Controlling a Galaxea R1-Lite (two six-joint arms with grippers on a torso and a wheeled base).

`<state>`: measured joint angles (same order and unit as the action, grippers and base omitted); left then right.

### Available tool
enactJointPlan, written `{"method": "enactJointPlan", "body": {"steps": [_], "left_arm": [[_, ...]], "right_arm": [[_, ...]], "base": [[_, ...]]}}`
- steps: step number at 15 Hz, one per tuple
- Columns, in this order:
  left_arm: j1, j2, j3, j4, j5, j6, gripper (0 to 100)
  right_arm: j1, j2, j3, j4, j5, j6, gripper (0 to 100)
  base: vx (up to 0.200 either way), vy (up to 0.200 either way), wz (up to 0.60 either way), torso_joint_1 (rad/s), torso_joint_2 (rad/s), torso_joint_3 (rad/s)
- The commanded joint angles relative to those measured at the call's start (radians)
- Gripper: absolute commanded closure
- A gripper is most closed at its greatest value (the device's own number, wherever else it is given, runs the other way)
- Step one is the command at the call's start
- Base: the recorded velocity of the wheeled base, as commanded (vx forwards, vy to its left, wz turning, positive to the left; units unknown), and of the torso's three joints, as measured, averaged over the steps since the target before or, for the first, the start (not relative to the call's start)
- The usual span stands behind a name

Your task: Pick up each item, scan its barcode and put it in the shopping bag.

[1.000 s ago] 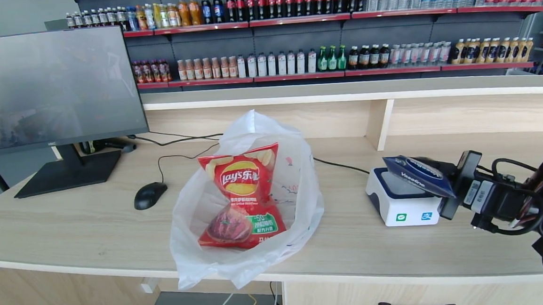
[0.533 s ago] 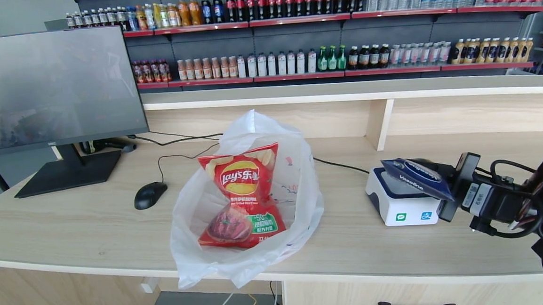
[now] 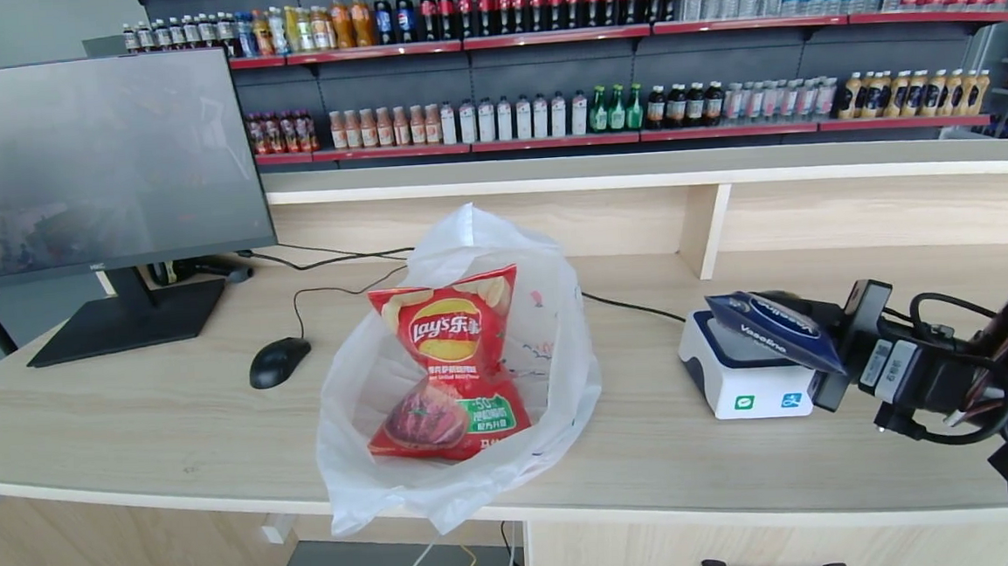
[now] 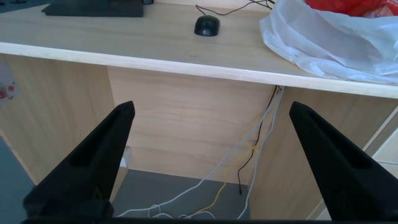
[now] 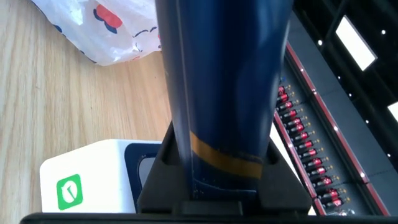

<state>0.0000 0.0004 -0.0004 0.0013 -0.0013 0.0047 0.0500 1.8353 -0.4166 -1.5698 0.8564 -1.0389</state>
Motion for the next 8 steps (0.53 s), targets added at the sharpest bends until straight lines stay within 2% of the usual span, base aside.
{"method": "enactJointPlan", "body": {"steps": [1,4,8], "left_arm": [[0.0,0.0,0.0,0.0,0.0,0.0,0],[0.0,0.0,0.0,0.0,0.0,0.0,0],[0.0,0.0,-0.001,0.0,0.0,-0.002,0]], "right_arm": [[0.001,-0.024,0.002,-0.001,0.0,0.008,100],[0.001,-0.067,0.013,-0.001,-0.002,0.04,100],[0.004,-0.18,0.035,-0.001,-0.051,0.161,100]], "base": [[0.0,0.0,0.0,0.0,0.0,0.0],[0.0,0.0,0.0,0.0,0.0,0.0],[0.0,0.0,0.0,0.0,0.0,0.0]]}}
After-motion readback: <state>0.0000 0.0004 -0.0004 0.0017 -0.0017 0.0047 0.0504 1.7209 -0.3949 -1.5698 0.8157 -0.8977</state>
